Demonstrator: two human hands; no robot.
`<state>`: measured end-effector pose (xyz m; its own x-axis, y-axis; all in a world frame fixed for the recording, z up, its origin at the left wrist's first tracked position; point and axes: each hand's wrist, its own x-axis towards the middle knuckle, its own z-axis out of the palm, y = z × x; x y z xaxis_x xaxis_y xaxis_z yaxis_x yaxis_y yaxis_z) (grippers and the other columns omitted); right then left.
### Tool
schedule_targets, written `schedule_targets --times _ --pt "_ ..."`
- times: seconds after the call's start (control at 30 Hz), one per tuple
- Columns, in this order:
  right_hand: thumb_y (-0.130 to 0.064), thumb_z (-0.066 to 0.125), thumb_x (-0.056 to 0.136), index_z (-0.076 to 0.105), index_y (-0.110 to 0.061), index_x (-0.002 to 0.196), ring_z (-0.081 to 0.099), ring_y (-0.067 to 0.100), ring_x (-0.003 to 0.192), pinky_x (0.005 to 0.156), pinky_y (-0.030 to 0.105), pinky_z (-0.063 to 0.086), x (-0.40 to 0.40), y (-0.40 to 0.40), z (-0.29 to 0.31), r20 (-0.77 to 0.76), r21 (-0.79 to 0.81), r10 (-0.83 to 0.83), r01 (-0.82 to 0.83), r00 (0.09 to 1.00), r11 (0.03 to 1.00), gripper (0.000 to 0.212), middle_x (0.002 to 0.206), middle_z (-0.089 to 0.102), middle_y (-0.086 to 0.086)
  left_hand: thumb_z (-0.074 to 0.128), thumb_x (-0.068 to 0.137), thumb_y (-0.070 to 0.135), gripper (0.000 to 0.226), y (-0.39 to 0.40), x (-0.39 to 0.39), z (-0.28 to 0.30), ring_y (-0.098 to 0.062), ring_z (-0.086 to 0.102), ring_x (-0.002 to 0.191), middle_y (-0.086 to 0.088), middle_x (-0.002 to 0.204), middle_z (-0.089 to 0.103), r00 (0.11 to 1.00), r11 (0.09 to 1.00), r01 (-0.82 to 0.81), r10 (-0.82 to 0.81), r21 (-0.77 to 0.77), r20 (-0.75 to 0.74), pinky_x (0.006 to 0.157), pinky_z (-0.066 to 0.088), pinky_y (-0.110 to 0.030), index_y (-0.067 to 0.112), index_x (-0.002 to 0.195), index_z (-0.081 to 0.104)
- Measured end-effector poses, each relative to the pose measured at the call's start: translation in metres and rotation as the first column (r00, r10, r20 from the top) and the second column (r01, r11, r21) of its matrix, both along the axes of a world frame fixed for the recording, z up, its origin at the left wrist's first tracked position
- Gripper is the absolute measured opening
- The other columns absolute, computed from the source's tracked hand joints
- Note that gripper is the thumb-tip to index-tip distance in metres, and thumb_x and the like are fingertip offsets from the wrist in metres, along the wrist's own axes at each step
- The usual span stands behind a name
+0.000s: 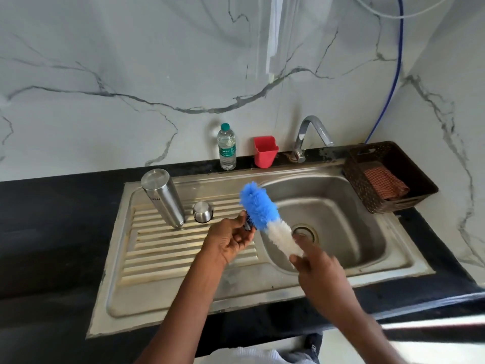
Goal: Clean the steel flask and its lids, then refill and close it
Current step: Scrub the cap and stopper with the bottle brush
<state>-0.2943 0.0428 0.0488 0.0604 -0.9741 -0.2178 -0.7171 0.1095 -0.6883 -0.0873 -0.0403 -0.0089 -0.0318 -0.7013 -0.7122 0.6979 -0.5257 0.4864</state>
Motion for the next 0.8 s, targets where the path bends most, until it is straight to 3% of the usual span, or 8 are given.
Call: schedule_targets --times 0.07,0.13,0.23,0.33,0.43,0.5,0.67,0.8 --pt "-0.020 0.057 0.102 0.051 -0.041 0.146 0.068 0.033 0.091 0.071 0.033 0.041 0.011 0.000 -0.001 -0.115 -0.088 -0.011 0.001 0.993 0.996 0.049 0.100 0.074 0.004 0.083 0.075 0.002 0.040 -0.001 -0.004 -0.003 -0.032 0.076 0.086 -0.023 0.098 0.076 0.990 0.996 0.000 0.013 -0.094 0.138 0.071 0.066 -0.042 0.002 0.102 0.054" --pt "-0.019 0.057 0.101 0.052 -0.036 0.147 0.064 0.022 0.080 0.071 0.034 0.042 0.017 -0.009 -0.002 -0.021 -0.025 -0.086 0.085 0.996 0.996 0.049 0.088 0.070 -0.003 0.077 0.086 -0.009 0.037 -0.001 -0.001 -0.004 -0.035 0.077 0.092 -0.024 0.103 0.073 0.972 0.984 -0.051 0.087 -0.169 0.218 0.075 0.066 -0.044 0.009 0.096 0.045" --pt "-0.023 0.061 0.101 0.056 -0.035 0.144 0.059 0.009 0.067 0.070 0.034 0.047 0.014 0.004 -0.003 0.096 0.060 -0.154 0.149 0.983 0.987 0.045 0.073 0.065 -0.010 0.064 0.094 -0.014 0.034 -0.002 0.013 -0.001 -0.030 0.073 0.088 -0.017 0.096 0.067 0.968 0.974 -0.146 0.178 -0.175 0.178 0.065 0.064 -0.035 0.013 0.091 0.044" --pt "-0.022 0.061 0.101 0.054 -0.036 0.146 0.064 0.022 0.077 0.070 0.035 0.043 0.017 0.021 0.000 0.033 0.010 -0.113 0.113 0.993 0.994 0.047 0.076 0.068 -0.006 0.065 0.095 -0.012 0.030 0.005 0.009 -0.004 -0.030 0.069 0.089 -0.020 0.099 0.066 0.969 0.979 -0.079 0.120 -0.191 0.218 0.074 0.062 -0.038 0.012 0.095 0.047" --pt "-0.020 0.056 0.102 0.049 -0.040 0.149 0.067 0.038 0.096 0.070 0.037 0.040 0.019 0.005 -0.001 -0.120 -0.059 -0.122 0.116 0.985 0.992 0.051 0.103 0.076 0.010 0.066 0.095 -0.011 0.029 0.008 -0.003 0.000 -0.029 0.069 0.091 -0.018 0.100 0.065 0.935 0.970 -0.002 0.088 -0.242 0.342 0.087 0.061 -0.046 0.013 0.095 0.050" --pt "-0.020 0.055 0.102 0.046 -0.043 0.150 0.067 0.041 0.093 0.068 0.039 0.041 0.018 0.006 0.001 -0.205 -0.091 -0.093 0.076 0.974 0.993 0.054 0.103 0.076 0.013 0.066 0.095 -0.011 0.030 0.004 -0.002 0.007 -0.028 0.070 0.093 -0.017 0.102 0.064 0.910 0.962 -0.034 0.143 -0.272 0.389 0.087 0.061 -0.045 0.014 0.095 0.049" --pt "-0.011 0.058 0.100 0.041 -0.042 0.153 0.061 0.034 0.069 0.059 0.036 0.036 0.013 0.026 0.009 -0.216 -0.163 -0.082 0.047 0.973 0.985 0.064 0.088 0.076 0.009 0.067 0.093 -0.012 0.032 -0.002 -0.008 0.006 -0.030 0.070 0.095 -0.015 0.101 0.064 0.868 0.956 -0.005 0.150 -0.293 0.474 0.081 0.063 -0.041 0.014 0.094 0.048" --pt "-0.012 0.056 0.099 0.042 -0.042 0.150 0.064 0.041 0.075 0.058 0.038 0.038 -0.005 0.001 0.006 -0.242 -0.171 -0.094 0.053 0.966 0.984 0.060 0.085 0.072 0.013 0.065 0.094 -0.015 0.035 -0.004 -0.033 0.008 -0.027 0.069 0.091 -0.013 0.092 0.068 0.884 0.949 0.064 0.090 -0.309 0.459 0.081 0.061 -0.041 0.016 0.094 0.047"
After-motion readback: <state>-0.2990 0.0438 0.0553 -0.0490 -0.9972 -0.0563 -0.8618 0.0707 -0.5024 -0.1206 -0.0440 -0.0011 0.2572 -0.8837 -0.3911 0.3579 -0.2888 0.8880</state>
